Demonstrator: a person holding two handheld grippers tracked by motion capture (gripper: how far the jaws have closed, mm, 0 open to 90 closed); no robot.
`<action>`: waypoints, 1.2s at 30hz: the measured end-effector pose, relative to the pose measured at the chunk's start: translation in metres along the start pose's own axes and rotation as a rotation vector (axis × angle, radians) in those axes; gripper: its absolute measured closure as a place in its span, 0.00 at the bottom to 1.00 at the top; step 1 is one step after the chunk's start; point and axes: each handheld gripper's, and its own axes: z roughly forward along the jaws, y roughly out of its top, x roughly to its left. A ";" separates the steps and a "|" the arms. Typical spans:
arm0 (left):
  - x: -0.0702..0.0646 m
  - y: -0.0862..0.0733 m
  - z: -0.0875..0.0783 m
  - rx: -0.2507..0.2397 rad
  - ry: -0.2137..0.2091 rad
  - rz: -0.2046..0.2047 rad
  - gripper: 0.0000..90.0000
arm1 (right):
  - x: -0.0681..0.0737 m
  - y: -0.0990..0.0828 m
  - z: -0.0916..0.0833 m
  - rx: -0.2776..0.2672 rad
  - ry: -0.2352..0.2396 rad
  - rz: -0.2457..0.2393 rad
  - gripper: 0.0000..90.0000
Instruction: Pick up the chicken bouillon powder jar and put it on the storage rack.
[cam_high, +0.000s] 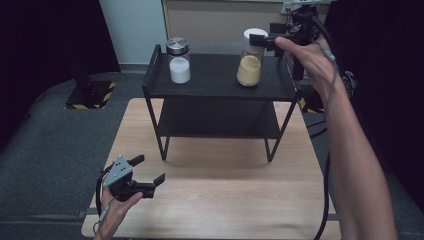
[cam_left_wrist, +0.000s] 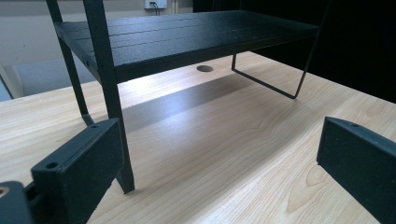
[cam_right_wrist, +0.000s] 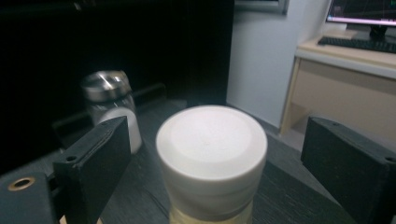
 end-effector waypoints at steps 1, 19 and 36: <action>0.000 0.000 0.000 0.001 -0.001 0.000 0.00 | 0.001 0.000 -0.006 -0.010 -0.008 0.000 0.09; -0.004 0.002 0.004 0.019 -0.013 0.017 0.00 | 0.014 -0.040 -0.076 -0.218 0.074 -0.020 0.11; -0.004 0.001 0.004 0.019 -0.012 0.012 0.00 | 0.036 -0.137 -0.093 -0.308 0.156 -0.077 0.04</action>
